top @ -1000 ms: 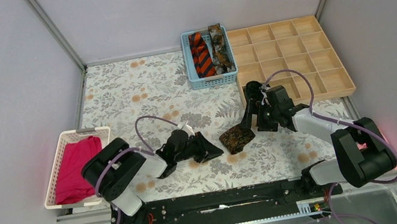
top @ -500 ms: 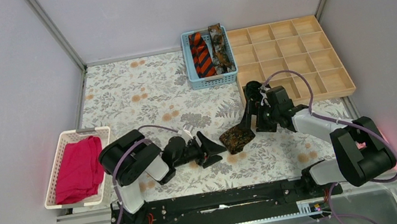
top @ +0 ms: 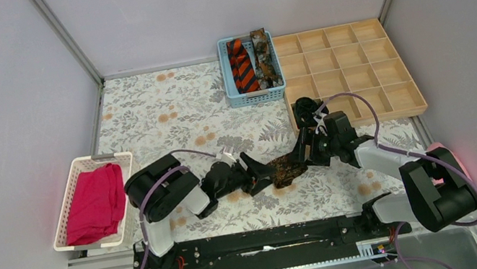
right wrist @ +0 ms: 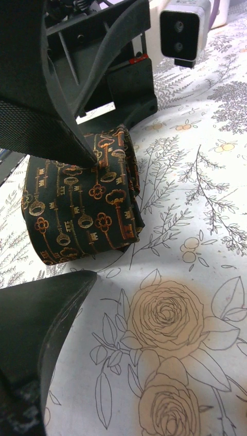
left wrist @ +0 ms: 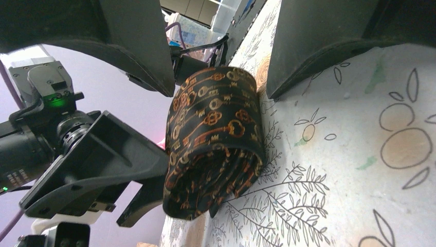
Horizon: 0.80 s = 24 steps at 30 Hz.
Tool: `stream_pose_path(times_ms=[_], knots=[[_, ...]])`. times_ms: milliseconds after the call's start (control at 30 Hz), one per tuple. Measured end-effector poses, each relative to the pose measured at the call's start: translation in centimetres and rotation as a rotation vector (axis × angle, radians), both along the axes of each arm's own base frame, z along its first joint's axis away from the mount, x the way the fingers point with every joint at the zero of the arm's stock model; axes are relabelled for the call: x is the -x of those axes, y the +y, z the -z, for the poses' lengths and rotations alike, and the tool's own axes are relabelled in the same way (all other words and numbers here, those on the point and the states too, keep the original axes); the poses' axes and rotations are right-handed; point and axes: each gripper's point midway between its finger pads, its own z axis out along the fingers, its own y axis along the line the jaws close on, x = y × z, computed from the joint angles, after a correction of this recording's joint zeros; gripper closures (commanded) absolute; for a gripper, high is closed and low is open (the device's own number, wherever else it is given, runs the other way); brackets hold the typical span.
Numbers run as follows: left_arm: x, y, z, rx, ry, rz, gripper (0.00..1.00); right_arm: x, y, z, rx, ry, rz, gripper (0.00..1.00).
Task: Roll the ties
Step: Roll the tie at the center of the board, then pick up the tie at the center of the board.
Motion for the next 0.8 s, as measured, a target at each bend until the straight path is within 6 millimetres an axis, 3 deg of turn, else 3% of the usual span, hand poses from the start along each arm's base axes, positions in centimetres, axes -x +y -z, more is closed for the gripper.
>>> stream_pose_path(times_ms=[533, 800], knots=[[-0.5, -1.4, 0.1, 0.002, -0.014, 0.003, 0.27, 1.3, 0.7, 0.6, -0.099, 0.043, 0.044, 0.53], [-0.2, -1.6, 0.2, 0.021, -0.034, 0.011, 0.29, 1.5, 1.1, 0.6, -0.153, 0.054, 0.070, 0.55]])
